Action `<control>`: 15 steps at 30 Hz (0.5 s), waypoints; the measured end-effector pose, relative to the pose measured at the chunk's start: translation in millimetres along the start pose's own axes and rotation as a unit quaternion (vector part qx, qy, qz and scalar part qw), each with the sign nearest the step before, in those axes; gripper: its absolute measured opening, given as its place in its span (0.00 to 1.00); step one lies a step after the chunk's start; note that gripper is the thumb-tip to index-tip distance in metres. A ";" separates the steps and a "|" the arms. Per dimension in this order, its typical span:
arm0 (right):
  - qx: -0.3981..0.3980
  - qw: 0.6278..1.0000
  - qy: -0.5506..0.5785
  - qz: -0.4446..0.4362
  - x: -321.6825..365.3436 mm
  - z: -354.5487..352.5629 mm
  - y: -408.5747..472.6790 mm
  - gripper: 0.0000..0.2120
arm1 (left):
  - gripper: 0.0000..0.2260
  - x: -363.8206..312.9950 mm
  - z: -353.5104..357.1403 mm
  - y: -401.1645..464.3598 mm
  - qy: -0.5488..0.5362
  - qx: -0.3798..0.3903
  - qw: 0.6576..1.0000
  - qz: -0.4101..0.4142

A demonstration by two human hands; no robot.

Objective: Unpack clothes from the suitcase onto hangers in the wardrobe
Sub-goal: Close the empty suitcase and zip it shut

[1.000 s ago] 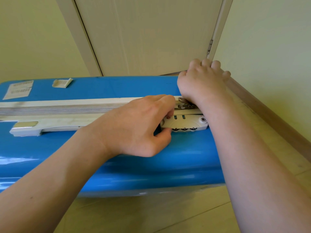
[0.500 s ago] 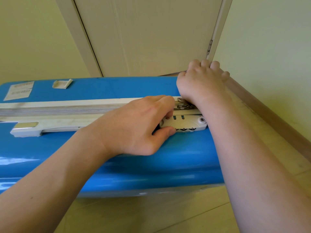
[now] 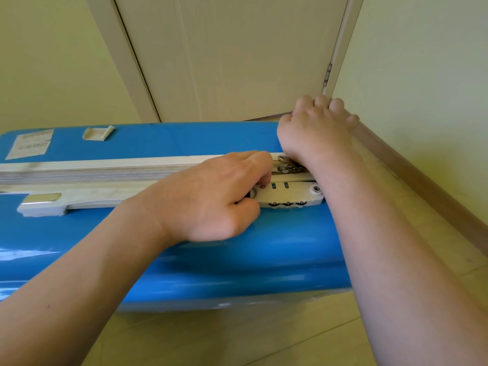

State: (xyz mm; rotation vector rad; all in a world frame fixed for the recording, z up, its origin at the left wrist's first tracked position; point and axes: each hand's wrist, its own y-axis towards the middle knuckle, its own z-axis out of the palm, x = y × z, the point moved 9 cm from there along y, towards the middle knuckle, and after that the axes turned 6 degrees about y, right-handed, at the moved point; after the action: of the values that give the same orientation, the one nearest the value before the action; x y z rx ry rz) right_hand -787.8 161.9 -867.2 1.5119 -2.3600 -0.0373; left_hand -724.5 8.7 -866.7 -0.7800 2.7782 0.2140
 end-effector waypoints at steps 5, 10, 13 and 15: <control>0.011 0.999 0.043 0.005 -0.7 -0.6 2.8 0.16 | 0.13 24.0 -2.7 15.4 -0.123 0.085 0.987 -0.061; 0.067 0.995 0.072 0.006 -0.5 11.5 8.3 0.20 | 0.14 39.9 -5.9 32.0 -0.171 0.069 0.981 -0.065; 0.097 0.984 0.146 0.030 -6.0 8.7 1.3 0.22 | 0.18 48.2 -8.4 35.8 -0.192 0.039 0.978 -0.074; 0.072 0.975 0.198 0.065 -10.8 2.2 -11.5 0.20 | 0.17 55.9 -10.1 36.0 -0.250 0.030 0.964 -0.088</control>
State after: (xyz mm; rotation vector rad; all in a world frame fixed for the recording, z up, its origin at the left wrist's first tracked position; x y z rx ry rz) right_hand -774.3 166.2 -874.4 1.2779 -2.1640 0.4355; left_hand -791.7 9.6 -869.7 -0.8201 2.2189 0.2510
